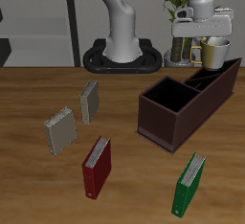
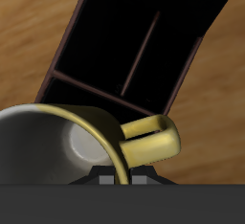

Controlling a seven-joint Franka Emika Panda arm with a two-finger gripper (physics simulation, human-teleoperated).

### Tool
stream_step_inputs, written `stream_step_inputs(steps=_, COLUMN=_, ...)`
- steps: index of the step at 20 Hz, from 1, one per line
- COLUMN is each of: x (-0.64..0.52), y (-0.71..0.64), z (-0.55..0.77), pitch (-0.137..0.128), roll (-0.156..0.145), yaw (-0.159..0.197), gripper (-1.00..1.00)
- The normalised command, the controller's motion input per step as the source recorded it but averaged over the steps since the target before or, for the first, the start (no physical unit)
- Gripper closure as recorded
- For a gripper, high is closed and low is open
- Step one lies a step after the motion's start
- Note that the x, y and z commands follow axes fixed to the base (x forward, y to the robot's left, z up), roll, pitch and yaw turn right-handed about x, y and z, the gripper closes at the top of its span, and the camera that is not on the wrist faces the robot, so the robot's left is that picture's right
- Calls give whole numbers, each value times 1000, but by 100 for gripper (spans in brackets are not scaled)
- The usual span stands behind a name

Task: Place the white-yellow mug into the left desk caddy's left compartment and place the red book into the left desk caddy's front compartment

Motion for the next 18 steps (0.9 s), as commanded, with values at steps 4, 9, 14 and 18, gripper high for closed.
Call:
stream_step_inputs(steps=4, x=-74, y=85, z=-226, pitch=67, roll=1, yaw=-21, gripper=100)
stream_step_inputs(steps=9, x=-126, y=165, z=-127, pitch=18, roll=44, yaw=6, gripper=100)
stream_step_inputs(steps=14, x=37, y=63, z=-128, pitch=40, roll=24, yaw=-16, gripper=100)
stream_step_inputs(steps=18, x=20, y=51, z=-110, pitch=27, roll=17, yaw=0, gripper=100)
